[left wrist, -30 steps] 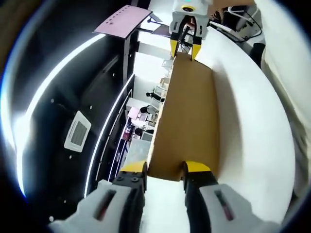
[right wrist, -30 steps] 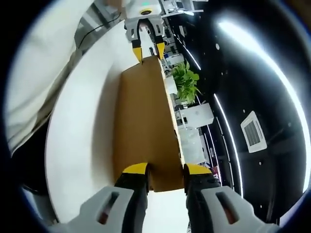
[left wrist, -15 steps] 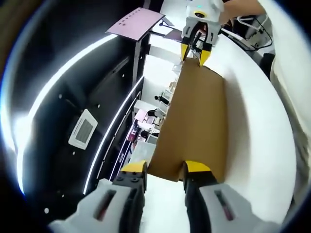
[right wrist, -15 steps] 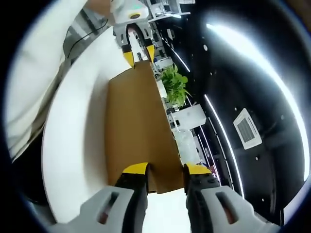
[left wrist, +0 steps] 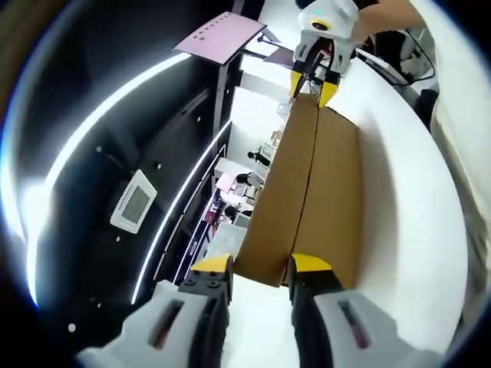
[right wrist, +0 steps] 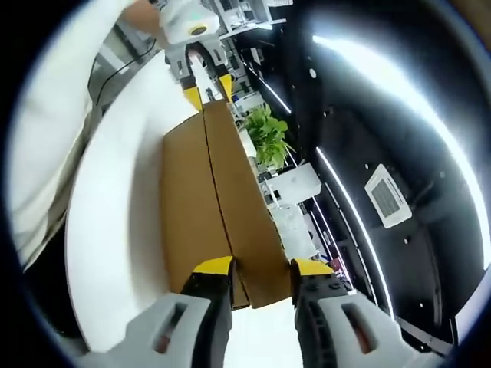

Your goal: Operate the shoe box by opening the lid, removing the specified soft item, and placing it in the target area until the item is outside and the box remains undamaged.

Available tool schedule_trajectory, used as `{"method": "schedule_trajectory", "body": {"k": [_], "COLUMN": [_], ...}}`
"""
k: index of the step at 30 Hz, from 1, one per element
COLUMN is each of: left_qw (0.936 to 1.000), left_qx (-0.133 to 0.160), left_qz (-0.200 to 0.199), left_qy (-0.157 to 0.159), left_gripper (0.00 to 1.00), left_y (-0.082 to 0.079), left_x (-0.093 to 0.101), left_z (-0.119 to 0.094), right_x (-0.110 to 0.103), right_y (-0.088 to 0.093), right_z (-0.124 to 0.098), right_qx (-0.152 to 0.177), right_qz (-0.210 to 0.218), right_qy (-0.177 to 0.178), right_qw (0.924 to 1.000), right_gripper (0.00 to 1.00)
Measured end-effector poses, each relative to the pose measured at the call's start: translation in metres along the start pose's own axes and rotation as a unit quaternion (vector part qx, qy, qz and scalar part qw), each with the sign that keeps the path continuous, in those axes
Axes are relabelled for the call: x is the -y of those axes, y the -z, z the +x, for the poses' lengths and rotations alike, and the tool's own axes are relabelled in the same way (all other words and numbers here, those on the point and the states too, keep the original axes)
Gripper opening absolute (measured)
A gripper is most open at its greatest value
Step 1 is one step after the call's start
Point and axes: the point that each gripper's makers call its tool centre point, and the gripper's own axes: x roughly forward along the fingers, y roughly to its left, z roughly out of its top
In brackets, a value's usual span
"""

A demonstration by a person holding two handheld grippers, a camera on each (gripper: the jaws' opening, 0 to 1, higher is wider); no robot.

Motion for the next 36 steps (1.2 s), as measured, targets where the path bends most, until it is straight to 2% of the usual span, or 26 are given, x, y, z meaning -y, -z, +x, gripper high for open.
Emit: {"method": "schedule_trajectory", "body": {"k": [3,9,15,17,19,23,27,30,31,35,36], "left_qw": [1.0000,0.9999,0.9991,0.9987,0.9987,0.9978,0.9954,0.9889,0.9840,0.9739,0.9689], "left_qx": [0.002,0.008,0.016,0.015,0.017,0.016,0.016,0.015,0.014,0.012,0.012], "left_qz": [0.007,-0.010,-0.036,-0.047,-0.046,-0.063,-0.093,-0.145,-0.176,-0.223,-0.244], "left_qy": [-0.005,-0.011,-0.014,-0.013,-0.010,-0.012,-0.017,-0.026,-0.027,-0.040,-0.039], "left_gripper": [0.28,0.28,0.29,0.30,0.30,0.32,0.33,0.34,0.34,0.36,0.36], "left_y": [-0.002,-0.003,-0.003,-0.002,-0.001,0.000,0.001,0.004,0.006,0.009,0.011], "left_x": [-0.001,-0.007,-0.010,-0.010,-0.009,-0.009,-0.013,-0.015,-0.015,-0.016,-0.016], "left_z": [-0.001,-0.001,-0.002,-0.001,-0.001,0.000,0.001,0.003,0.005,0.009,0.010], "right_x": [0.002,0.009,0.014,0.014,0.016,0.018,0.021,0.022,0.024,0.018,0.018], "right_y": [0.004,-0.007,-0.004,-0.003,-0.002,0.000,0.006,0.011,0.010,0.010,0.010], "right_z": [0.000,-0.002,-0.002,-0.001,-0.001,0.001,0.001,0.002,0.002,0.003,0.004], "right_qx": [0.000,0.005,0.008,0.008,0.007,0.003,0.005,0.008,0.020,0.020,0.019], "right_qz": [0.005,0.026,0.056,0.068,0.087,0.129,0.198,0.243,0.247,0.270,0.273], "right_qy": [0.010,0.032,0.047,0.049,0.062,0.070,0.079,0.084,0.089,0.079,0.082], "right_qw": [0.9999,0.9991,0.9972,0.9964,0.9943,0.9892,0.9769,0.9664,0.9647,0.9593,0.9583], "right_gripper": [0.28,0.28,0.34,0.40,0.46,0.51,0.53,0.53,0.52,0.44,0.44]}}
